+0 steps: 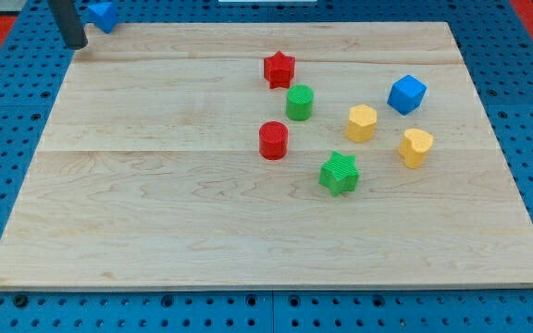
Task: Move the green star towards the bottom right
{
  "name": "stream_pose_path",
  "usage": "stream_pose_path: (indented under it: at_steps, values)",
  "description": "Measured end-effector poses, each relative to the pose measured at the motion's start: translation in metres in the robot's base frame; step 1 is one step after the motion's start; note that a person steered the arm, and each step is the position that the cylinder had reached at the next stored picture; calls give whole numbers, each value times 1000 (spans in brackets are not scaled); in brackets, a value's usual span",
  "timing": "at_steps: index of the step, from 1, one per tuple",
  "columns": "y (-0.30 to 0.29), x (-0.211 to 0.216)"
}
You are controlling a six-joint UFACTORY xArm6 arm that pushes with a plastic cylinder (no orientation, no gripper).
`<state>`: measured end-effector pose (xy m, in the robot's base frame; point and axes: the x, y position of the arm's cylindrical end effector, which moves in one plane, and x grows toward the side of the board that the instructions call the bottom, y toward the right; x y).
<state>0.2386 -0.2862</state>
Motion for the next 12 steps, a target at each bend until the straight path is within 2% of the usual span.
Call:
stream_pose_path:
  at_steps: [1,3,4,6,7,8,9,11,12]
  values:
    - [20,0]
    - [114,7]
    - [158,27]
    - [230,116]
    - [314,141]
    - [352,171]
    - [356,193]
    - [356,196]
    - [356,213]
